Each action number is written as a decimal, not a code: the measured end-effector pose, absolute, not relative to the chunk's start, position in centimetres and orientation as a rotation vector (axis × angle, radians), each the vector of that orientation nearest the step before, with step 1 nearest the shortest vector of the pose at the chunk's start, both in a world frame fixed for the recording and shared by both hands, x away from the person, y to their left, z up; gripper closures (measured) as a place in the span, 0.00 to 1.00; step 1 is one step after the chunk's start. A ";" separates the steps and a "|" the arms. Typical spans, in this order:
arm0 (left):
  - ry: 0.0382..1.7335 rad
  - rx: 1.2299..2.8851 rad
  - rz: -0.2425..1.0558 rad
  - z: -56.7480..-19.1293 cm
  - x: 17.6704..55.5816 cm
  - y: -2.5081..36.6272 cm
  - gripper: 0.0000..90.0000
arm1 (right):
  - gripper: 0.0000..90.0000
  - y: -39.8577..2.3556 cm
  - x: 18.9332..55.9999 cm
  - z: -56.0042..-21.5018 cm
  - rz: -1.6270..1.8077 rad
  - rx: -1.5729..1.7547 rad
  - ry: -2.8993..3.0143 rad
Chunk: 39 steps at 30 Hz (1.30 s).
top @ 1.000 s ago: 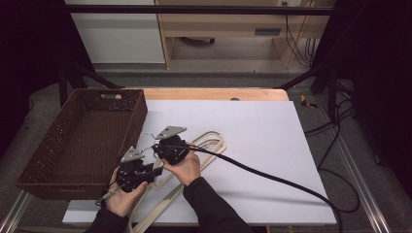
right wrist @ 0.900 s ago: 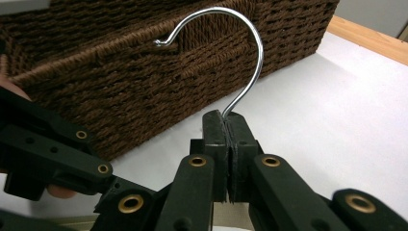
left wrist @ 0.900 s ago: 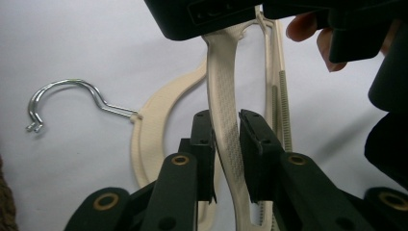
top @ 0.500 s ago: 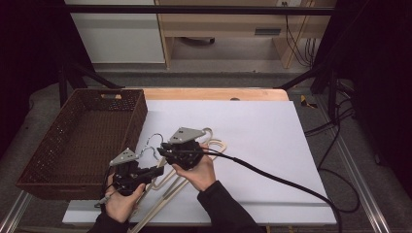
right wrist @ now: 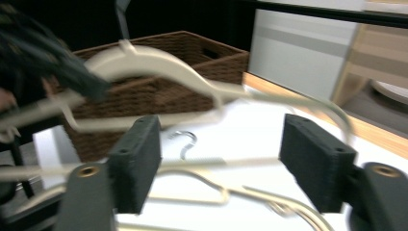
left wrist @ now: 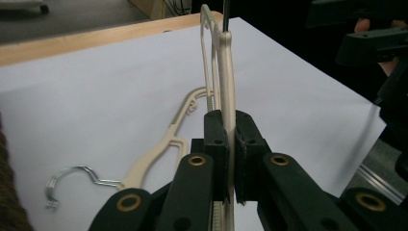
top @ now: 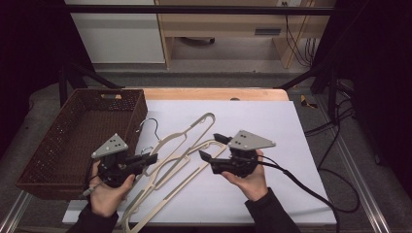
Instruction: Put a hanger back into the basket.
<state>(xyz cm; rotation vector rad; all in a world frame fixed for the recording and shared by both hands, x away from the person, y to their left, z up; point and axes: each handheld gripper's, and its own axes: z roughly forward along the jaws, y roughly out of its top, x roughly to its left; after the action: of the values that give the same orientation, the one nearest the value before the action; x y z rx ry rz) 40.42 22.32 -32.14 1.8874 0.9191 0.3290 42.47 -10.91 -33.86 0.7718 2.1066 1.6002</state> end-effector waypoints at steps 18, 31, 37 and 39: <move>0.829 1.937 0.489 -25.6 45.5 30.3 0.95 | 0.15 -20.0 42.2 -37.0 1.525 0.995 1.951; 0.943 1.893 0.499 -26.5 49.0 38.3 0.95 | 0.05 -20.9 42.1 -37.7 1.483 1.000 1.965; 0.980 1.892 0.525 -27.1 49.8 40.9 0.95 | 0.05 -21.0 42.1 -37.6 1.476 1.007 1.966; 0.989 1.897 0.520 -27.6 50.1 41.8 0.95 | 0.05 -21.0 42.1 -37.7 1.471 1.006 1.970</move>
<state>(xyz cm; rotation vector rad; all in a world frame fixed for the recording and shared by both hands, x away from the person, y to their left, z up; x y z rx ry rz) 50.15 41.84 -27.63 1.8974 0.9889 0.5203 42.13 -21.01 -37.67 1.0058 1.9696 1.4711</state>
